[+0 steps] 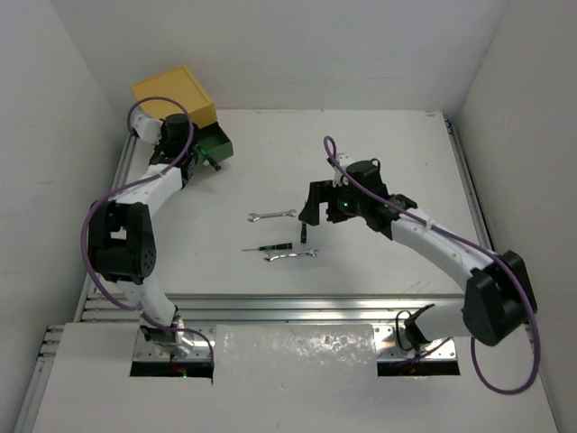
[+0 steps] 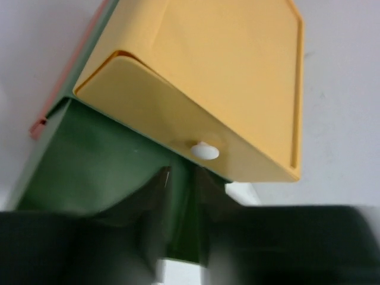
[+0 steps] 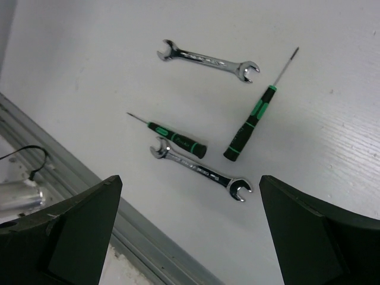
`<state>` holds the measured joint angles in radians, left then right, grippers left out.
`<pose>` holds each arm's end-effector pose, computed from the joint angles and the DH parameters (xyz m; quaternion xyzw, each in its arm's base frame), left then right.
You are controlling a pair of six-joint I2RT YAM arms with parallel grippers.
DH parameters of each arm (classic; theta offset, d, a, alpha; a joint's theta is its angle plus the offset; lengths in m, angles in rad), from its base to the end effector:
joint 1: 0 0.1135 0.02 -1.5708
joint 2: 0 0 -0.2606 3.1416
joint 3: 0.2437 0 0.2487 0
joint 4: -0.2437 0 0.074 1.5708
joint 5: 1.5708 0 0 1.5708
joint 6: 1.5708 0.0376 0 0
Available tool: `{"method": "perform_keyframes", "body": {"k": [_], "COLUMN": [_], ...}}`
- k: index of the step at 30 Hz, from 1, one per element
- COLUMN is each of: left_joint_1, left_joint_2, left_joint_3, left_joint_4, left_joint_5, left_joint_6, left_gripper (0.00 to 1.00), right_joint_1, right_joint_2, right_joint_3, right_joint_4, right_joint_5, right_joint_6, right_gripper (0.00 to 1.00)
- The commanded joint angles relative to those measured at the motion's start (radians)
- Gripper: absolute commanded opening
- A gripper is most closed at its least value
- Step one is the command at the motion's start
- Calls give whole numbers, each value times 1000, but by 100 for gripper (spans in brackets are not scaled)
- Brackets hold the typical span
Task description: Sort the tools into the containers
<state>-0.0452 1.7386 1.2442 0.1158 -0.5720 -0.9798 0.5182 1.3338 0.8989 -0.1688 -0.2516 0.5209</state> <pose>0.4031 0.0021 0.2697 -0.4990 0.6375 -0.0607 0.5839 0.2507 0.1537 0.2569 -0.0571 0.8784 0.3254 0.3452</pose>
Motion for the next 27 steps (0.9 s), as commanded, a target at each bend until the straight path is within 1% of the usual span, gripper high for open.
{"method": "perform_keyframes", "body": {"k": [1,2,3,5,6,7,9,11,12,13,14,15,16,17,18,19,20,22,23,24,25,27], "left_joint_1": [13,27,37,50,85,88,87,82,65,56,19,5,-10,-50,-77,-131,-146,-166,-166,-170,-168,-174], "left_joint_2": [-22,-24,-16,18,21,16,-45,-124,-154,-181,-233,-252,-263,-264,-254,-229,-212,-154,-143,-136,-123,-108], "left_joint_3": [14,14,17,85,104,113,97,77,69,54,28,-1,-14,-22,-6,0,20,49,38,31,21,5], "left_joint_4": [33,38,45,-27,-40,-59,-71,-120,-174,-214,-197,-193,-176,-153,-189,-214,-301,-431,-476,-551,-591,-698], "left_joint_5": [1,12,35,63,86,99,104,150,155,146,171,201,262,305,313,296,300,271,264,255,244,183], "left_joint_6": [-14,-23,-23,-46,-45,-43,-22,19,38,50,123,151,179,290,335,405,421,344,310,268,171,68], "left_gripper": [13,12,0,0,0,0,0,0,8,26,34,38,49,52,55,60,87,88,91,100,100,100], "right_joint_1": [-7,-7,-6,-7,-7,-6,-7,-6,-7,-6,-6,-6,-6,-7,-7,-6,-6,-6,-7,-6,-6,-6], "right_joint_2": [131,154,171,195,197,202,214,232,240,248,258,261,260,257,240,231,208,188,179,162,154,139], "right_joint_3": [84,104,103,78,72,66,66,87,97,107,124,129,132,129,126,115,112,107,104,103,95,84], "right_joint_4": [-61,-66,-60,-20,-9,-3,-8,-11,-14,-23,-21,-21,-29,-32,-31,-34,-40,-70,-80,-98,-106,-112], "right_joint_5": [55,42,26,-7,-12,-14,-14,-14,-11,-12,-15,-14,-8,-2,6,17,20,29,31,37,40,41], "right_joint_6": [-31,-32,-24,-9,1,4,5,4,4,5,5,10,14,19,21,21,16,7,-2,-7,-12,-18], "right_gripper": [99,99,99,99,99,99,99,99,99,99,99,99,99,99,99,99,99,99,99,99,99,99]}}
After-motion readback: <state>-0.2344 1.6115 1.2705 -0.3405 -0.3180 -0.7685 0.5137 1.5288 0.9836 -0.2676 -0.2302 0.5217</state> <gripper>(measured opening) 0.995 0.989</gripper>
